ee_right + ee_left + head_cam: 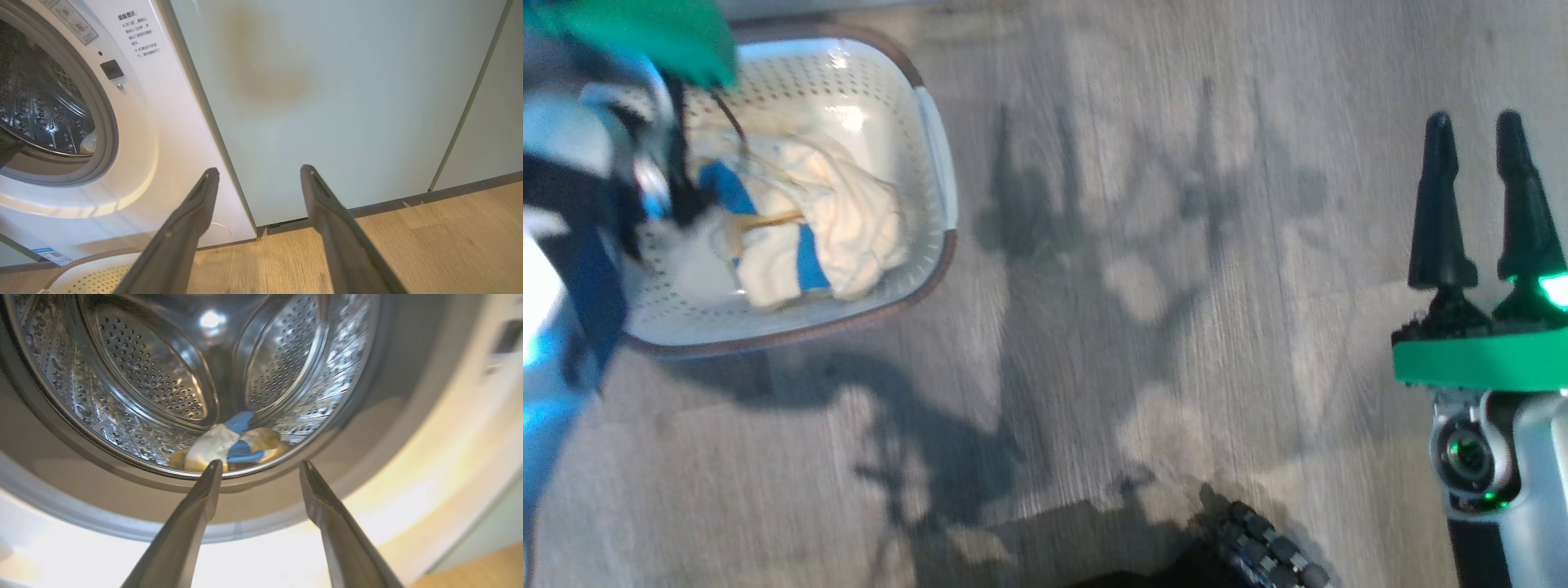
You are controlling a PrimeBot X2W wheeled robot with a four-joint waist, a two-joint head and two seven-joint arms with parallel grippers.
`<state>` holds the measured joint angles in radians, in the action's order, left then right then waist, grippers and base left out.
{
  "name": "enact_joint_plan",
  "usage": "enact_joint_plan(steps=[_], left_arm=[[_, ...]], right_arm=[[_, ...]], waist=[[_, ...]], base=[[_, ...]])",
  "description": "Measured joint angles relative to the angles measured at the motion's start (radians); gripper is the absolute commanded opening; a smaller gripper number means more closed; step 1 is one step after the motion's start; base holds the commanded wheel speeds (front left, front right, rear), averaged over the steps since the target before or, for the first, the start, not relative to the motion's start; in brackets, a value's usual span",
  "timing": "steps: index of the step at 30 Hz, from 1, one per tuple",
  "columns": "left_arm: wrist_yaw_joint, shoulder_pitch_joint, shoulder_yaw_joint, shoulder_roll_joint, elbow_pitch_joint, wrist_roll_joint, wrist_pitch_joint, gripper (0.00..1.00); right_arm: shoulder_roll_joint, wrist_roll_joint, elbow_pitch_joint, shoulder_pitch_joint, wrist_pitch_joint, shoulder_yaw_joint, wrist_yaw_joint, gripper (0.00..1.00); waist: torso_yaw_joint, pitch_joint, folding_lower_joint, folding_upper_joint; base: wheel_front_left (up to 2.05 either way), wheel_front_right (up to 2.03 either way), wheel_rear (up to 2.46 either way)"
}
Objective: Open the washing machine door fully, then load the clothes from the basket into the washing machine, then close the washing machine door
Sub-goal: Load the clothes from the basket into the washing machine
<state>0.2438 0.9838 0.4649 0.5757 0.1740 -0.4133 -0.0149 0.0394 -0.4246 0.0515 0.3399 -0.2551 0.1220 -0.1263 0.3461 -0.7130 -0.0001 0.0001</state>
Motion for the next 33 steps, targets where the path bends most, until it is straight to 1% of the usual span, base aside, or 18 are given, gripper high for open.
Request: enact_joint_plan(steps=[6, 12, 20, 33], left_arm=[[0.006, -0.261, -0.006, -0.015, -0.198, -0.011, -0.069, 1.0], [0.007, -0.485, -0.007, -0.037, -0.306, -0.047, -0.138, 1.0], [0.007, -0.686, 0.002, -0.09, -0.344, -0.092, -0.205, 1.0], [0.007, -0.878, 0.002, -0.155, -0.316, -0.112, -0.236, 1.0]], right_arm=[[0.0, 0.055, -0.021, -0.035, 0.0, -0.019, 0.0, 1.0], [0.0, 0.11, -0.047, -0.089, 0.0, -0.03, 0.0, 1.0], [0.0, 0.176, -0.082, -0.168, 0.0, -0.038, 0.0, 1.0], [0.0, 0.228, -0.127, -0.28, 0.0, -0.033, 0.0, 1.0]], waist=[[-0.043, 0.079, -0.0001, 0.0], [-0.087, 0.17, -0.0001, 0.0], [-0.142, 0.301, -0.0001, 0.0], [-0.202, 0.488, -0.0001, 0.0]], base=[[0.0, 0.0, 0.0], [0.0, 0.0, 0.0], [0.0, 0.0, 0.0], [0.0, 0.0, 0.0]])
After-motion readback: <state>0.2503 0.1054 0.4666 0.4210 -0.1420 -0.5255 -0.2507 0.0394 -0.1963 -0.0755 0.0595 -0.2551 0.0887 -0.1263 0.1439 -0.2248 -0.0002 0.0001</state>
